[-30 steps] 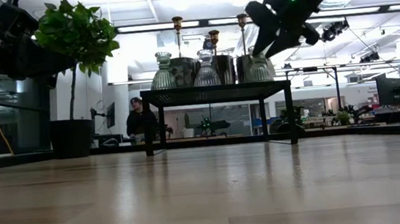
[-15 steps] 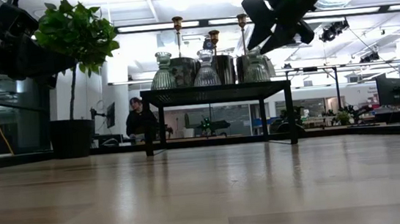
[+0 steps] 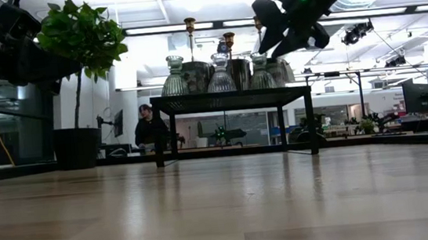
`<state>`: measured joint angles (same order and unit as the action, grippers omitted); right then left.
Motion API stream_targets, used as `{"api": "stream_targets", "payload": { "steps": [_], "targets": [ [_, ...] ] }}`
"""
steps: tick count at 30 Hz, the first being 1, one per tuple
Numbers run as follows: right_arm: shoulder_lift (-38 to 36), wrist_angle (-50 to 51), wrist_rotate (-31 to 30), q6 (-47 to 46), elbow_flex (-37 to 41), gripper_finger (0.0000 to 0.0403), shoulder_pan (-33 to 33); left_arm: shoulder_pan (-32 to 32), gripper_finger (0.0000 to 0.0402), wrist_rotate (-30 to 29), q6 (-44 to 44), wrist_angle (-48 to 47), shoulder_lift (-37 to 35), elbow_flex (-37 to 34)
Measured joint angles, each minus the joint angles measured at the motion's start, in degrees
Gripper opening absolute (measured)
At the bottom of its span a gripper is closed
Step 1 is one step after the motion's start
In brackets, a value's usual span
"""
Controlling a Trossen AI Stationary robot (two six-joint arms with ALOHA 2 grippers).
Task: Pick & Place candle stick holders
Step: Return to Home Position
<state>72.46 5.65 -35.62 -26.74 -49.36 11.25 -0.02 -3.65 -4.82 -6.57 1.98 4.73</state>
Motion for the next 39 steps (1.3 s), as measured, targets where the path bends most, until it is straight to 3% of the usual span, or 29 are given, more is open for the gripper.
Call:
{"api": "stream_targets", "payload": {
  "steps": [11, 14, 18, 22, 27, 39],
  "targets": [
    [-2.4, 2.5, 1.9, 0.0, 0.0, 0.0172, -3.9, 0.0, 0.0000, 0.0, 0.0, 0.0, 0.0, 0.0],
    [-3.8, 4.0, 4.3, 1.3, 0.5, 0.0172, -6.9, 0.0, 0.0000, 0.0, 0.0, 0.0, 0.0, 0.0],
    [-6.1, 2.5, 12.0, 10.6, 4.8, 0.0172, -11.7, 0.0, 0.0000, 0.0, 0.0, 0.0, 0.0, 0.0],
    [-8.8, -6.1, 19.9, 20.5, 11.9, 0.0172, -16.6, 0.0, 0.0000, 0.0, 0.0, 0.0, 0.0, 0.0],
    [-10.3, -21.9, 24.0, 29.6, 21.6, 0.0172, -21.3, 0.0, 0.0000, 0.0, 0.0, 0.0, 0.0, 0.0],
    [-11.7, -47.9, 23.8, 29.6, 39.1, 0.0149, -24.4, 0.0, 0.0000, 0.0, 0.0, 0.0, 0.0, 0.0]
  ]
}}
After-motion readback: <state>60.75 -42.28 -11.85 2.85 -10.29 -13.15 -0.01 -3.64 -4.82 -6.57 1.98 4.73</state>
